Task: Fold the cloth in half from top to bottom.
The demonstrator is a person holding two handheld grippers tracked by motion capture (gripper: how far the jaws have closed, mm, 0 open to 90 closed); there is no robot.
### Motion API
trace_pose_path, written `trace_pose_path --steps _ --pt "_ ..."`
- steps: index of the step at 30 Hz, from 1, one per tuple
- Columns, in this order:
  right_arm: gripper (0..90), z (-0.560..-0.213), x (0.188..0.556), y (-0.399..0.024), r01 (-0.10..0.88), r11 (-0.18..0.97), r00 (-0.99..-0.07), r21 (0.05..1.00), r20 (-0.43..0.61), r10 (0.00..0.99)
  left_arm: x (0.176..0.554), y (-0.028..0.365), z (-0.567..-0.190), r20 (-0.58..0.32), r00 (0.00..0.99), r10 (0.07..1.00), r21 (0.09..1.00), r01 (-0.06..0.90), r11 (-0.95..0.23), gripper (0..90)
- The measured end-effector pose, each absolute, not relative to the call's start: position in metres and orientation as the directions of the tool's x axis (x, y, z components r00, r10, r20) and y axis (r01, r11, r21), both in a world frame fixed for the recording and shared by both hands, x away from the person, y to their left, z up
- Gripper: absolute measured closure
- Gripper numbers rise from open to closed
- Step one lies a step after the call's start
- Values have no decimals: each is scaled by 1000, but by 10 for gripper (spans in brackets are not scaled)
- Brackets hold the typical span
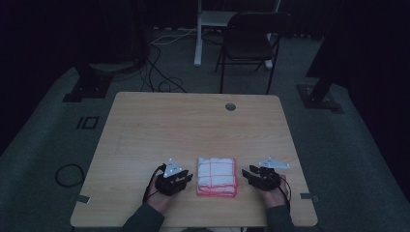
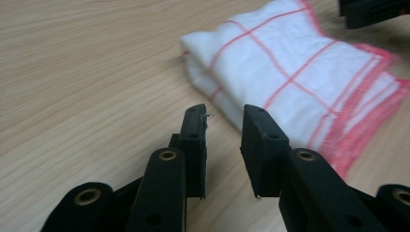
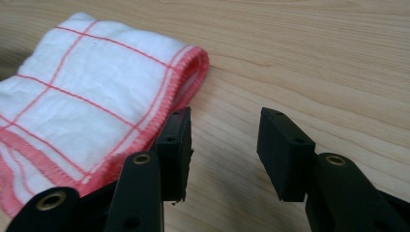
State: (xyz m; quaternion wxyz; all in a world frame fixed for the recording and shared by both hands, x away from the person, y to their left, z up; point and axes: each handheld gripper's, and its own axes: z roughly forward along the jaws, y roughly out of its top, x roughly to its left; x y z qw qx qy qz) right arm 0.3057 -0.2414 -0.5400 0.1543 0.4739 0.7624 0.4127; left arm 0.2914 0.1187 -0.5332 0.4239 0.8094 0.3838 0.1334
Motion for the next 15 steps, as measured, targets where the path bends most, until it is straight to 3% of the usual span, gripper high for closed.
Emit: trace_pose_path --steps 15 --pt "560 -543 312 -250 598 205 -476 775 138 869 304 141 -538 -100 589 802 782 545 -302 697"
